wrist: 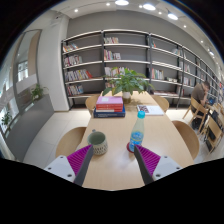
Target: Pour water
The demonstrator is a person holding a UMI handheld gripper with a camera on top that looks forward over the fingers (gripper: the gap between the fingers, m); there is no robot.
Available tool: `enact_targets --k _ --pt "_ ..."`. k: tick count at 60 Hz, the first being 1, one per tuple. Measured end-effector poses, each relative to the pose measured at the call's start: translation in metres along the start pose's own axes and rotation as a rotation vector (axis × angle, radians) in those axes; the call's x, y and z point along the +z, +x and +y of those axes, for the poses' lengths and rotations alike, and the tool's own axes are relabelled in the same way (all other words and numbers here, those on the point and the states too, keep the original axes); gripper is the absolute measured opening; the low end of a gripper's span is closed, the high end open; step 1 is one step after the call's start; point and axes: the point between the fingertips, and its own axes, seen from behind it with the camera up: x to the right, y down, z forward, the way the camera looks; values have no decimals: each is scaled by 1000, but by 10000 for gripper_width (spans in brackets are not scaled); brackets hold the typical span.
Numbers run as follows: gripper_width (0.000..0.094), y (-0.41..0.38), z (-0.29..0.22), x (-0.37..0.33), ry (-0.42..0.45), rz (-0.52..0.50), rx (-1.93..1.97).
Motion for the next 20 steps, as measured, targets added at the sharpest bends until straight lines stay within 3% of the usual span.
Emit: enact_targets --k 20 --pt "836 5 -10 -15 -8 54 -13"
